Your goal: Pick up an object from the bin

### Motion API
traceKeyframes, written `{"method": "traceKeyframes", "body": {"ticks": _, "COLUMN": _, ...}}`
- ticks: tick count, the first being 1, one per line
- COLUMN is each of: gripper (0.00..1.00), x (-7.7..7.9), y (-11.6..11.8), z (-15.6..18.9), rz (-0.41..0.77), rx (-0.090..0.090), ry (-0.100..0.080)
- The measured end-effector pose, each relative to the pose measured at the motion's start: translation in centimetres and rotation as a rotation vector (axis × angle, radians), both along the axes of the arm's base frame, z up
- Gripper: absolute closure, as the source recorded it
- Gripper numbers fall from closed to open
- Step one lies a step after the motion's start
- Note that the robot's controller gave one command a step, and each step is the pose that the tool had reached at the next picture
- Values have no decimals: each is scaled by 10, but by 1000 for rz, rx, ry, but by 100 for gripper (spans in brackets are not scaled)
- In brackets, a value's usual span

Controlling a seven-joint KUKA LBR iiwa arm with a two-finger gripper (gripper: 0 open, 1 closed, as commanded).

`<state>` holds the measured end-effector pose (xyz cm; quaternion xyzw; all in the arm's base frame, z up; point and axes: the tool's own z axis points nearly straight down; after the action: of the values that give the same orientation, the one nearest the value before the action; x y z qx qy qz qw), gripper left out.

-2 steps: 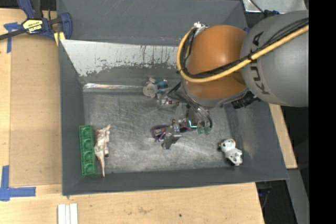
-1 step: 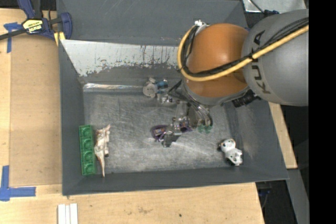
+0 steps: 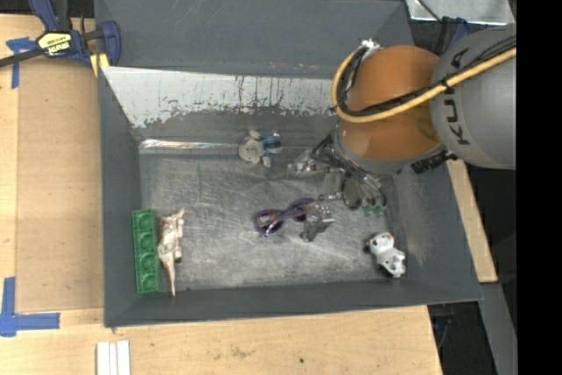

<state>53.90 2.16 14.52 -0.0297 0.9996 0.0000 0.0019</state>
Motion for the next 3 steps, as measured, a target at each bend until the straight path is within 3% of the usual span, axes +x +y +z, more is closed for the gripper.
{"method": "traceKeyframes", "body": {"ticks": 1, "gripper": 0, "x": 2, "y": -12, "z": -23, "rz": 151, "rx": -1, "ry": 3}}
{"method": "traceKeyframes", "body": {"ticks": 2, "gripper": 0, "x": 18, "y": 14, "z": -10, "rz": 253, "rx": -1, "ry": 0}}
{"method": "traceKeyframes", "body": {"ticks": 3, "gripper": 0, "x": 21, "y": 21, "z": -57, "rz": 471, "rx": -2, "ry": -2}}
